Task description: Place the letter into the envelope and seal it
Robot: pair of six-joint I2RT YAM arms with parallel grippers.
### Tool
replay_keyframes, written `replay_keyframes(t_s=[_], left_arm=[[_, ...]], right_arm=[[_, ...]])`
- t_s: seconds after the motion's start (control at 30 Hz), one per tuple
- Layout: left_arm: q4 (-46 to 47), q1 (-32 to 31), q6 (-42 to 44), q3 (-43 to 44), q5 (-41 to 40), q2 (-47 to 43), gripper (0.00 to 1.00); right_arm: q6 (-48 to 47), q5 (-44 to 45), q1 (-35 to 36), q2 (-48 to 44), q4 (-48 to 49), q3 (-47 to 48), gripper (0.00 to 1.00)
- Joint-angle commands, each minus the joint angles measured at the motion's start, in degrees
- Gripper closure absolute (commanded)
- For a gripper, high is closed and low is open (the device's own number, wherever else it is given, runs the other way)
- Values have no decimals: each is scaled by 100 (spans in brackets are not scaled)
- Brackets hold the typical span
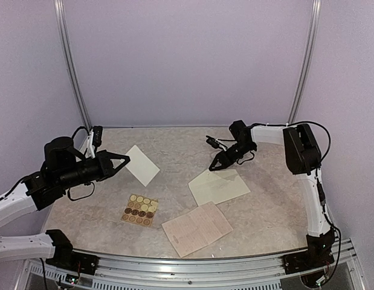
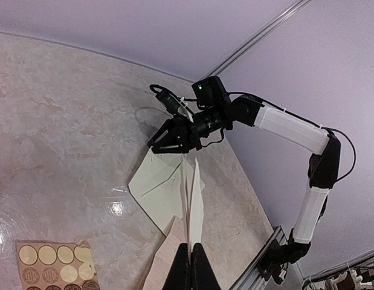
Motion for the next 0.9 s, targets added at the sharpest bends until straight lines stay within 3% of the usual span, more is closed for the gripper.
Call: replay_keyframes(t_s=[0.0, 0.37, 0.5, 0.57, 0.73, 0.87], left_arm=[[-40, 39, -30, -120, 25, -176, 100], [-46, 43, -64, -252, 54, -293, 100], [-36, 36, -103, -291, 73, -344, 100], [-38, 35, -113, -305, 81, -369, 100], [-109, 35, -104, -301, 62, -475, 100], [-150, 35, -91, -292, 12, -545, 100]], right_arm=[[-116, -239, -40, -289, -167, -335, 67], [-326, -824, -42, -481, -416, -834, 73], [-372, -1098, -52, -709, -341, -1105, 91], [-288, -1280, -62, -911, -126, -1294, 100], [485, -1419, -217, -1708, 941, -1976, 100], [1798, -509, -372, -2640, 2098, -2735, 100]])
